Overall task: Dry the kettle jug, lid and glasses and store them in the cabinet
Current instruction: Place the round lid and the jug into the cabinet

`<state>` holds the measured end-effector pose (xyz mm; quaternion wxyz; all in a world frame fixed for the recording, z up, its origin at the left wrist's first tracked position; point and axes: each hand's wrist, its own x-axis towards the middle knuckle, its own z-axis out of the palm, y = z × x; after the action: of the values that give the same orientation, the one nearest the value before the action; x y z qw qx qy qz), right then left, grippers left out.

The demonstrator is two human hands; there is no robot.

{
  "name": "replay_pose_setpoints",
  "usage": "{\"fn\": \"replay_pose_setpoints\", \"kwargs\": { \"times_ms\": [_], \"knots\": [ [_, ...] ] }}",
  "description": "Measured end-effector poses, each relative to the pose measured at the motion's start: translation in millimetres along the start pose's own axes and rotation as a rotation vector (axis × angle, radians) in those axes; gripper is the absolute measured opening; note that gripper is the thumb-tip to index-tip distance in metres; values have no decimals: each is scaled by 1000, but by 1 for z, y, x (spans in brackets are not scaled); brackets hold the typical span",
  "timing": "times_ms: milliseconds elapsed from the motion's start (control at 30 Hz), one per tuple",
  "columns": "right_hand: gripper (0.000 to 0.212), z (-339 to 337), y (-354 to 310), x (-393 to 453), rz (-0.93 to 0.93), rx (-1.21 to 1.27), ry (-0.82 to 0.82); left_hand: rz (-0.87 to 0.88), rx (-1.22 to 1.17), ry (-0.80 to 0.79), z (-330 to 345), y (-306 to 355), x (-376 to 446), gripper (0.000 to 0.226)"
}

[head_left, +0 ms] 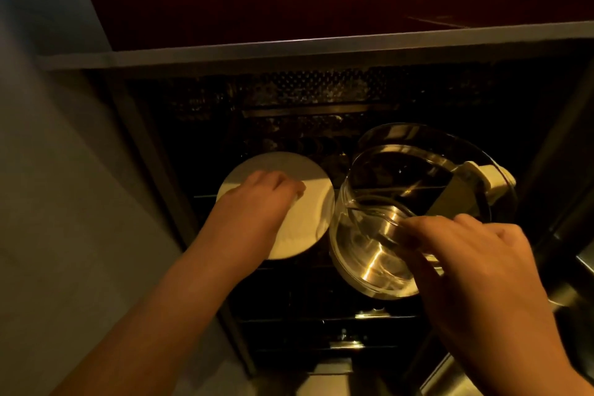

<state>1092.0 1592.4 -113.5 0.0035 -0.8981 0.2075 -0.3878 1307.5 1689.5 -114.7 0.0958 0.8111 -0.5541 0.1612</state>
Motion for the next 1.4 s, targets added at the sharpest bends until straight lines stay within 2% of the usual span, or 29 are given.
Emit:
{"fn": "replay_pose_setpoints", "kwargs": {
  "times_ms": [533, 733, 1167, 1400],
  "knots": [
    [26, 4, 0, -1, 20, 54, -58, -79, 35, -156, 13, -5, 27, 62],
    [36, 6, 1, 2, 38, 31, -99, -139, 70, -284, 19, 1, 39, 64],
    [30, 10, 4, 1, 42, 48, -102, -208, -53, -182, 27, -7, 54, 51],
    [28, 12, 6, 1, 58, 58, -131, -243, -174, -224, 23, -17, 63, 42]
  ]
}}
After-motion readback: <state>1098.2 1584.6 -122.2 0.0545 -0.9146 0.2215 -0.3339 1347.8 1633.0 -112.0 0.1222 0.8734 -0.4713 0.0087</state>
